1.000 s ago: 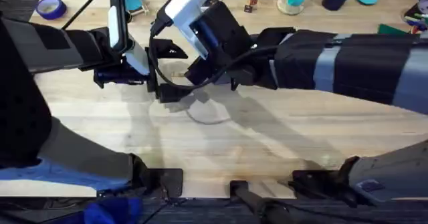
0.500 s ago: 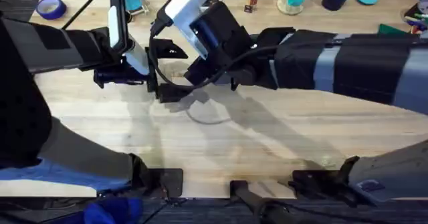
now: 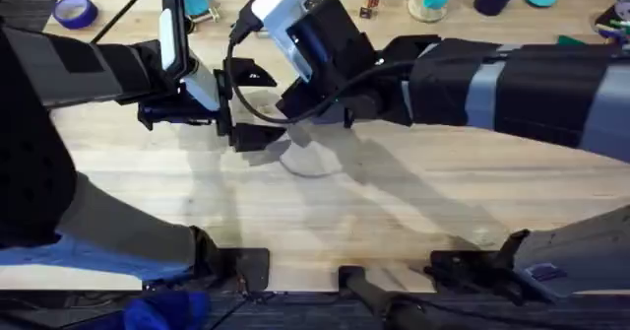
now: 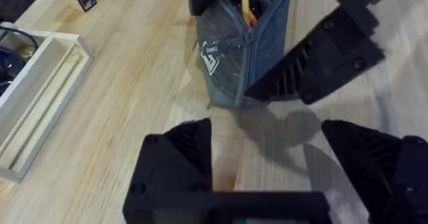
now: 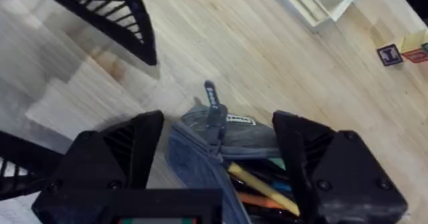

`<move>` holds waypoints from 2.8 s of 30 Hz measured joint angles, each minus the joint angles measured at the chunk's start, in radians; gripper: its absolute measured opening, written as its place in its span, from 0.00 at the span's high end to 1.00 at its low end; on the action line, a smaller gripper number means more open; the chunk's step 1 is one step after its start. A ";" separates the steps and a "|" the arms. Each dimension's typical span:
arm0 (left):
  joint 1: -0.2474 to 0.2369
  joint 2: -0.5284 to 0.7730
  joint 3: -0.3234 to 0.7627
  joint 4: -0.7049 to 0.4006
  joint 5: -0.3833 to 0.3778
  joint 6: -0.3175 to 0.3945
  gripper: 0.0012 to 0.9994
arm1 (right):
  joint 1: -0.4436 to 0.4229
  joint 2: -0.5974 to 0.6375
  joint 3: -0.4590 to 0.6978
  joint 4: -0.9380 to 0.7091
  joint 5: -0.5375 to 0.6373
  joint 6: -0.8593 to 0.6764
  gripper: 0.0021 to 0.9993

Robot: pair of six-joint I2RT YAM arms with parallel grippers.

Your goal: Unzip the bag, pick up the pens from the table one at a time and place them inside, then zip the bag closed.

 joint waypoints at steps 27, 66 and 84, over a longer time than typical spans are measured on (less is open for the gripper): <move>0.000 0.000 0.000 0.000 0.000 0.000 0.00 | -0.003 0.043 -0.001 0.042 0.001 0.004 0.96; 0.000 0.000 0.000 -0.049 -0.057 0.000 0.00 | -0.110 0.043 -0.001 0.067 -0.334 -0.042 0.97; 0.000 0.000 0.000 -0.048 -0.062 0.000 0.00 | -0.355 0.043 -0.001 0.060 -0.889 -0.026 0.97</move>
